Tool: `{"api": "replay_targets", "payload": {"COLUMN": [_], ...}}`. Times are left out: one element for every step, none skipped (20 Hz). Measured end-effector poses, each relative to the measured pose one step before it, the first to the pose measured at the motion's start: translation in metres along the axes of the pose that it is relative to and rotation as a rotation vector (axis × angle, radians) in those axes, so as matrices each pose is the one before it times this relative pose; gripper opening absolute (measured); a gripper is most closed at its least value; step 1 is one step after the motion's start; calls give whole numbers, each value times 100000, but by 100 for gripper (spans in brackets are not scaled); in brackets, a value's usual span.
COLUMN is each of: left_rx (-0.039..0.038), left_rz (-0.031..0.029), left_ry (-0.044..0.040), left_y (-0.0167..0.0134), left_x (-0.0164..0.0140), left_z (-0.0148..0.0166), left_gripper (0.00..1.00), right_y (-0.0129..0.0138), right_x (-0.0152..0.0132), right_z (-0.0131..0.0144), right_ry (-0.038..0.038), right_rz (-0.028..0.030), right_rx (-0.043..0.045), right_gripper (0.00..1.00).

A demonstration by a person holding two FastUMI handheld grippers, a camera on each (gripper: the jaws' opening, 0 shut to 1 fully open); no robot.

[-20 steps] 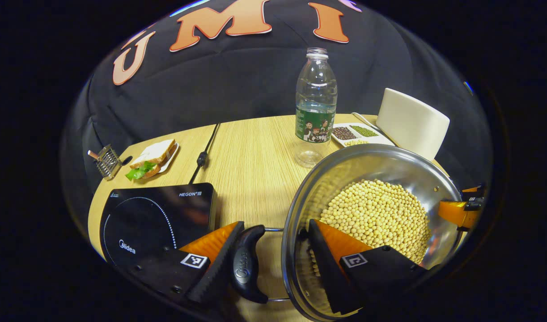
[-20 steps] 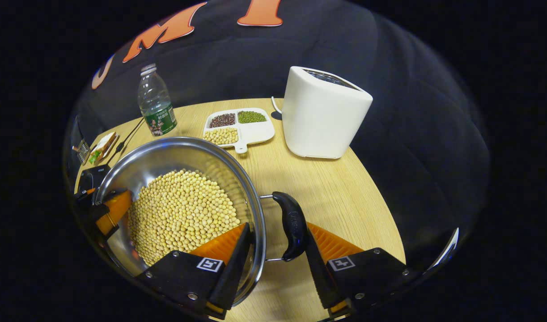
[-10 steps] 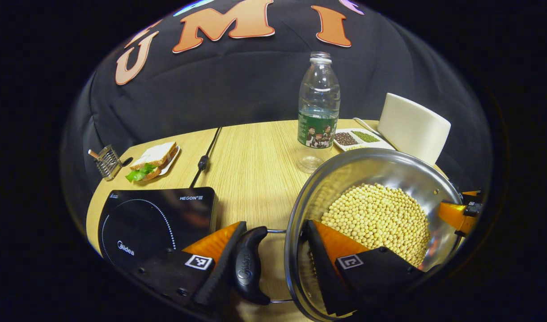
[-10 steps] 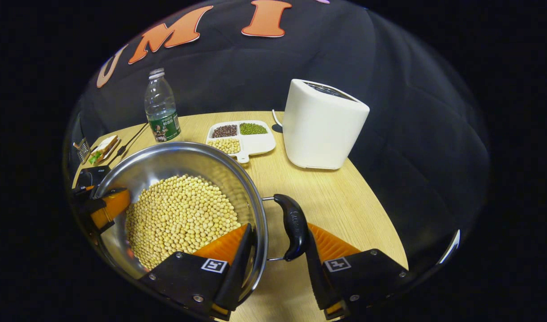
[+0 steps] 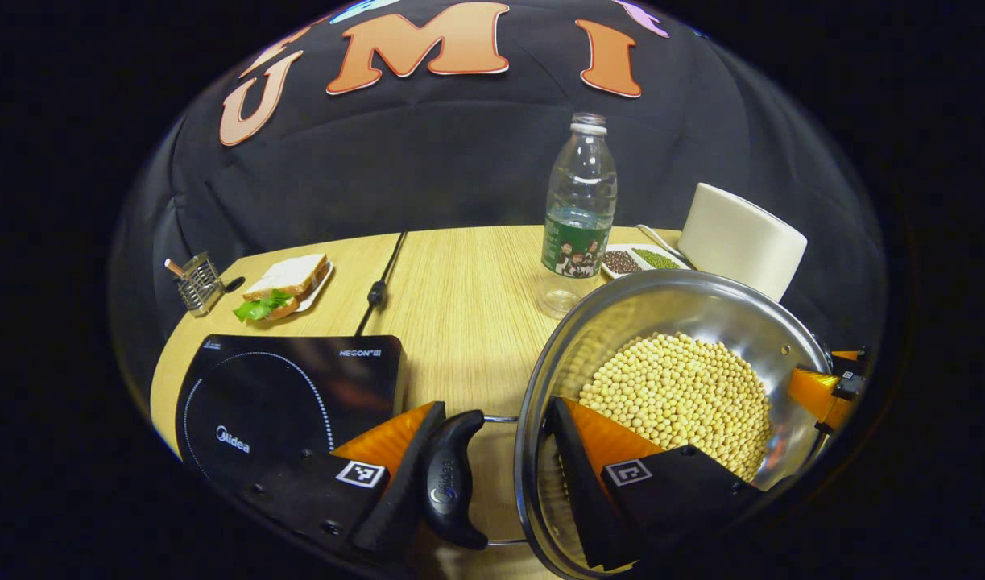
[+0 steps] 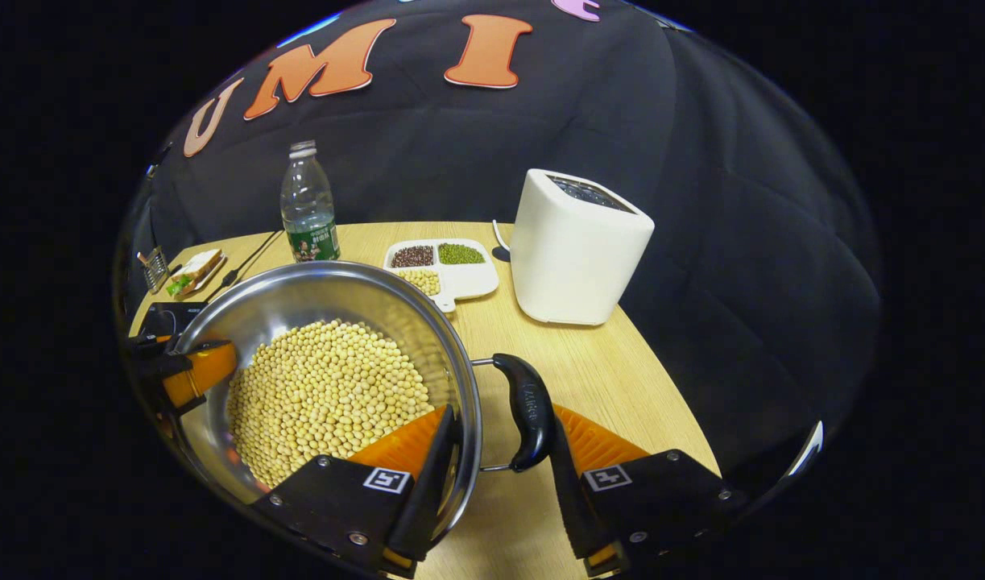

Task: First push the handle of the pot to place it horizontally, then grasp the pot with both hands and set it on the induction cooktop.

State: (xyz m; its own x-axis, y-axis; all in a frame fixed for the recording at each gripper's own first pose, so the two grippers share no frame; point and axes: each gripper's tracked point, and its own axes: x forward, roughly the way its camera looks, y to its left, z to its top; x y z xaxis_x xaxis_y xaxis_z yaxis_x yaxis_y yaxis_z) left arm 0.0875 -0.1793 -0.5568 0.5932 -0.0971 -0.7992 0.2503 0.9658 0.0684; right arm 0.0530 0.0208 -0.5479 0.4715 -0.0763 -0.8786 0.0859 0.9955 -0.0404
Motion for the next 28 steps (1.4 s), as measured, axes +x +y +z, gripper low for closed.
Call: {"api": "replay_targets", "payload": {"left_rx": [305, 445, 50, -420, -415, -356, -375, -93, -44, -63, 330, 8, -66, -375, -338, -255, -39, 89, -39, -158, -370, -530, -575, -590, -868, -701, -91, -506], "left_rz": [679, 585, 518, 285, 382, 503, 580, 802, 914, 923, 929, 1138, 1104, 997, 832, 819, 978, 962, 993, 827, 720, 583, 492, 517, 480, 693, 827, 690], "left_ry": [-925, -999, -1283, -558, -950, -348, -424, -417, -458, -379, -495, -617, -570, -640, -438, -509, -433, -521, -538, -137, -52, -22, 25, 56, 213, -12, 270, 104], "left_y": [386, 461, 526, 595, 613, 681, 749, 763, 854, 726, 882, 869, 898, 921, 802, 888, 753, 769, 804, 757, 758, 807, 797, 896, 662, 845, 1048, 872], "left_x": [-456, -428, -474, -479, -498, -493, -394, -459, -479, -480, -495, -363, -557, -482, -321, -481, -382, -405, -344, -301, -260, -218, -381, -314, -192, -170, -175, -93], "left_z": [407, 444, 524, 345, 366, 357, 299, 446, 312, 356, 197, 406, 308, 408, 303, 332, 209, 191, 169, 117, 12, 31, 120, 9, -52, -60, -158, -57], "left_gripper": [84, 84, 82, 84, 84, 84, 84, 84, 84, 84, 84, 84, 84, 84, 84, 83, 83, 83, 83, 84, 83, 83, 80, 83, 83, 83, 83, 83], "right_y": [302, 94, 258, 27, 212, 289, 566, 474, 153, -294, 96, -61, 117, -216, -51, -107, 108, 102, 48, -240, -62, -191, 55, -70, -187, -13, 27, -91], "right_x": [-293, -418, -517, -577, -406, -289, -144, 172, 86, 296, 272, 348, 321, 162, 336, 320, 492, 206, 419, 238, 339, -9, -91, -316, 265, 71, 119, 44], "right_z": [450, 62, 468, 468, 517, 353, 234, -208, -123, -459, -246, 79, 298, 93, 42, -96, 1, -237, -109, 126, 68, 342, 15, 439, 173, -70, 59, -94], "right_ry": [-595, 90, -1184, -1225, -952, -918, -441, -395, -631, -884, -229, -465, -786, -996, -1025, -426, -792, -127, -244, -23, -48, 552, -991, -1295, -476, 109, -352, 567], "right_rz": [553, 658, 376, 195, 285, 525, 767, 883, 989, 980, 1088, 891, 876, 764, 937, 1004, 945, 725, 642, 627, 517, 473, 180, 478, 700, 529, 494, 528], "right_rx": [309, 240, 122, -862, -677, -751, -270, -501, -358, -48, -23, -262, -614, -430, -458, -220, -191, -157, 59, -307, -368, -1539, -1098, -209, 49, -771, -993, -598], "right_gripper": [64, 60, 64, 64, 64, 64, 64, 59, 59, 59, 60, 64, 64, 64, 64, 64, 64, 64, 64, 64, 64, 64, 64, 64, 64, 64, 64, 64]}}
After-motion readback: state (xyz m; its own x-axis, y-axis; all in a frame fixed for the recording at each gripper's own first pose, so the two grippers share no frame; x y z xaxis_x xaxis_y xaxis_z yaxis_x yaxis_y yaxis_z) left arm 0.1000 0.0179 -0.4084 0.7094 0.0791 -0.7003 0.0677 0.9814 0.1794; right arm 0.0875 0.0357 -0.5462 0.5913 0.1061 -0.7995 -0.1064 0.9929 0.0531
